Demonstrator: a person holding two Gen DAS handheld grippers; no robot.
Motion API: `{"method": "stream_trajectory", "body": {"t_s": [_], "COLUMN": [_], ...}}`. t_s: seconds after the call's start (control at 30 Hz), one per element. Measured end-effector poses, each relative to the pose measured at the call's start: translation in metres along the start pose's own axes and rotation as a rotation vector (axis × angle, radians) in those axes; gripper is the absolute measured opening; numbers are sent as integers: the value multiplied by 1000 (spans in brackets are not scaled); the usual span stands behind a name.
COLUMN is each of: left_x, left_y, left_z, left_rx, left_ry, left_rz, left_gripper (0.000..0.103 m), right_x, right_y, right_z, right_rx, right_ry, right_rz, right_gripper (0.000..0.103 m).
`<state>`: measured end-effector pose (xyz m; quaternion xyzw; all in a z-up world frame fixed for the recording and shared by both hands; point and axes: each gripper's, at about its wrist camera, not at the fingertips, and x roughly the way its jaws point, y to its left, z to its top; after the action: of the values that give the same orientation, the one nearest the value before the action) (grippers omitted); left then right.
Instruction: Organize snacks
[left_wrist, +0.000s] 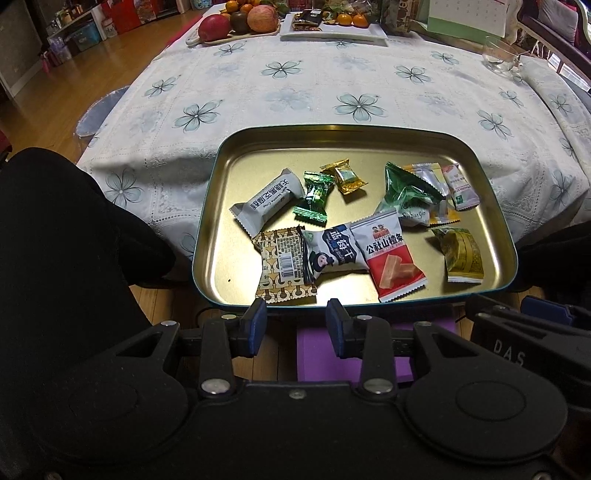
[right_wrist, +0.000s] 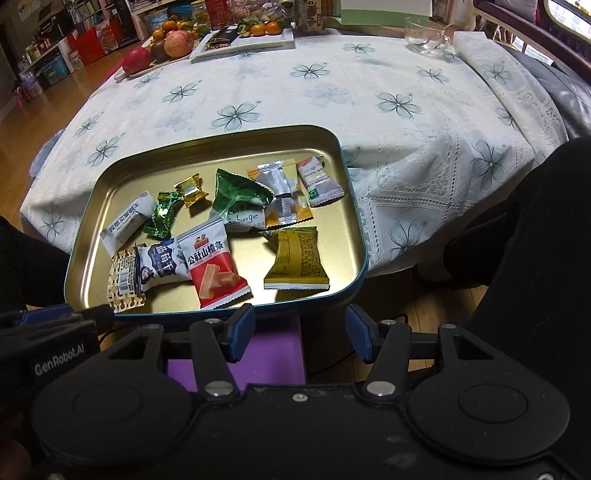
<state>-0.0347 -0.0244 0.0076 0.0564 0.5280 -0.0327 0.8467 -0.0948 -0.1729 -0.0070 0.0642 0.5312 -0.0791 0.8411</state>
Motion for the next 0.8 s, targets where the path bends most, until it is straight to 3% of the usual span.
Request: {"method": "stream_trajectory", "body": {"t_s": [0.8], "left_x": [-8], "left_y": [7], "left_z": [-8], "left_rx": [-32], "left_ry": [-23], "left_rz": [-13], "left_gripper": [46], "right_x": [-20], "right_y": [9], "right_z": [-4], "right_rx": [-63], "right_ry": [-74], "right_rz": [-15], "right_gripper": [57]}}
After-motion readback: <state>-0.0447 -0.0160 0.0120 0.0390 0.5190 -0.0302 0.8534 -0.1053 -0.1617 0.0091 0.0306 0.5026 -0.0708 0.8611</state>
